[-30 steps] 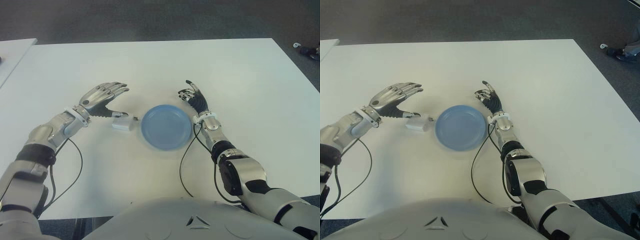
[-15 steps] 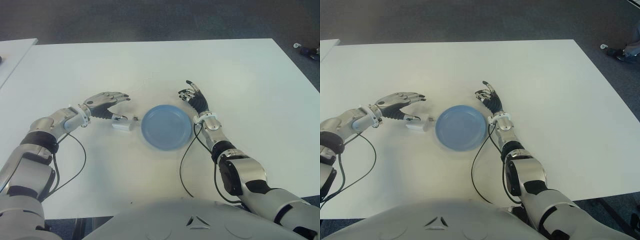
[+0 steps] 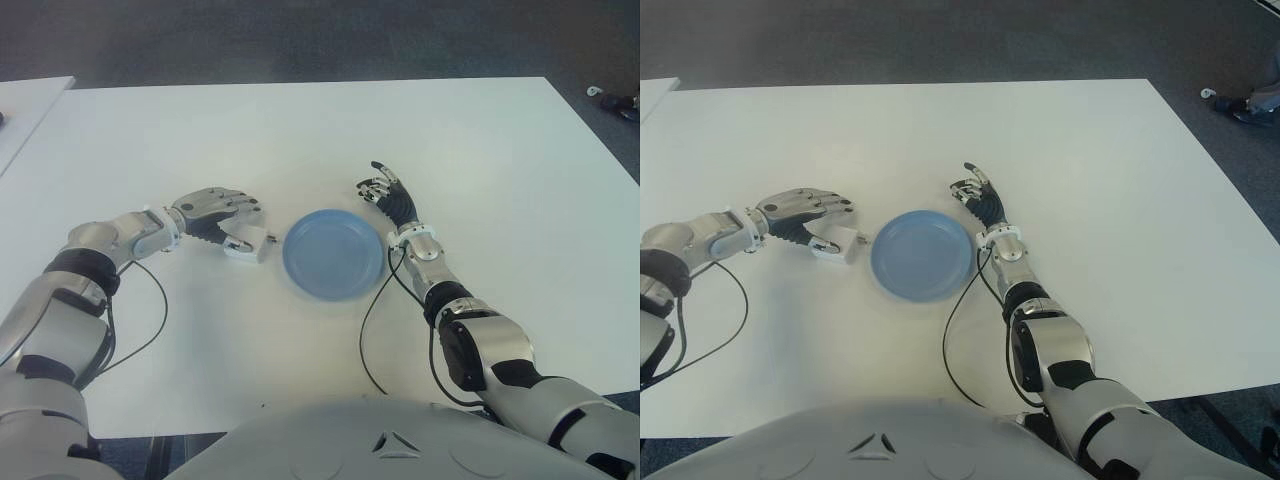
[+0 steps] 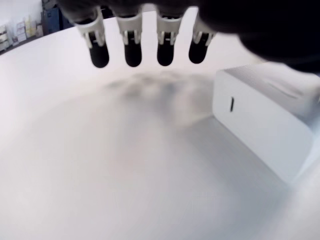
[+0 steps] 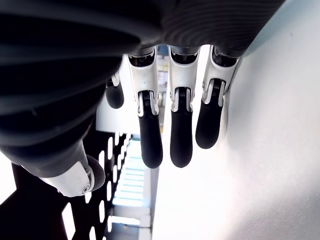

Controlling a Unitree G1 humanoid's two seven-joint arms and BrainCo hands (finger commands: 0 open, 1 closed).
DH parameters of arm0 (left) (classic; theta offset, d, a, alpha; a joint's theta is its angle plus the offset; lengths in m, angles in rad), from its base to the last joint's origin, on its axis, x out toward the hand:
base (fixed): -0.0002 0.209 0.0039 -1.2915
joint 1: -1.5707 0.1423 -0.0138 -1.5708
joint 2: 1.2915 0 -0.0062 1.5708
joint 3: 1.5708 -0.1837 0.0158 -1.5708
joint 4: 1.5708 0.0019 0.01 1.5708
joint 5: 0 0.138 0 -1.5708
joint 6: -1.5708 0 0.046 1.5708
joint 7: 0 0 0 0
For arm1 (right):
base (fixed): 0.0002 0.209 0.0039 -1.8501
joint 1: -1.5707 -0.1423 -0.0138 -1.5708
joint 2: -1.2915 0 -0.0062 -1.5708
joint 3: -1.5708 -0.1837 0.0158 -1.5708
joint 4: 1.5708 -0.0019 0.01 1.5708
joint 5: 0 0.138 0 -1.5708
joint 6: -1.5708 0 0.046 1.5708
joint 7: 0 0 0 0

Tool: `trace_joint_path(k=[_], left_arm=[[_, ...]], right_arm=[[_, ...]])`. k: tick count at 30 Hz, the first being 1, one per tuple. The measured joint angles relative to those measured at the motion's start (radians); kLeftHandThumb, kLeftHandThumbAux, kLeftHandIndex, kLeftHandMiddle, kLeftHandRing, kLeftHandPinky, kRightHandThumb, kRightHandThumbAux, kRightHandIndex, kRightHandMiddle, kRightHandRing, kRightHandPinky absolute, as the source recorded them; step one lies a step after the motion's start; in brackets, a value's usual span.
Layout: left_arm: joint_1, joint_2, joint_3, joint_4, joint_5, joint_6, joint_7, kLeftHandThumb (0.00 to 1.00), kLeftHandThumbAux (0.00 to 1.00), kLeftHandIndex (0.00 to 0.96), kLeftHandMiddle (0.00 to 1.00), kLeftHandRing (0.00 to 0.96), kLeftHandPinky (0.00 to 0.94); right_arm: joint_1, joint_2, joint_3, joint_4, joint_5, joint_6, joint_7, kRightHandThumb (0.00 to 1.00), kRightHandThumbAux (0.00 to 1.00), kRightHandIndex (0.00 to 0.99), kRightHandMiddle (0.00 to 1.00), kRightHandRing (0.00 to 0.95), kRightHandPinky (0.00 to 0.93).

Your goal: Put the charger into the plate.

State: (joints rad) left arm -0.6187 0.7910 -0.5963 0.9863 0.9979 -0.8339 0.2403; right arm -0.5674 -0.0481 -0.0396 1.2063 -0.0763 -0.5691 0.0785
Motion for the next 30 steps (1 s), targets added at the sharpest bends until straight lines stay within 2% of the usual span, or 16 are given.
trace_joint_path(k=[5,14,30], left_arm=[[-0.010,0.002,-0.036,0.007,0.023,0.000,0.026,0.410,0.129,0.000,0.000,0.000,0.000],[-0.034,0.008,-0.089,0.004,0.050,-0.001,0.065,0.359,0.131,0.000,0.000,0.000,0.000],[-0.042,0.044,-0.134,-0.034,0.069,-0.009,0.108,0.315,0.136,0.000,0.000,0.000,0.000]], right_arm=[[0.000,-0.001,0.000,0.000,0.000,0.000,-0.004,0.000,0.636,0.099,0.428,0.399,0.276],[0.000,0.000,-0.002,0.000,0.000,0.000,-0.014,0.000,0.637,0.106,0.427,0.399,0.286],[0.000,0.003,-0.003,0.001,0.000,0.000,-0.020,0.000,0.642,0.116,0.430,0.405,0.299]])
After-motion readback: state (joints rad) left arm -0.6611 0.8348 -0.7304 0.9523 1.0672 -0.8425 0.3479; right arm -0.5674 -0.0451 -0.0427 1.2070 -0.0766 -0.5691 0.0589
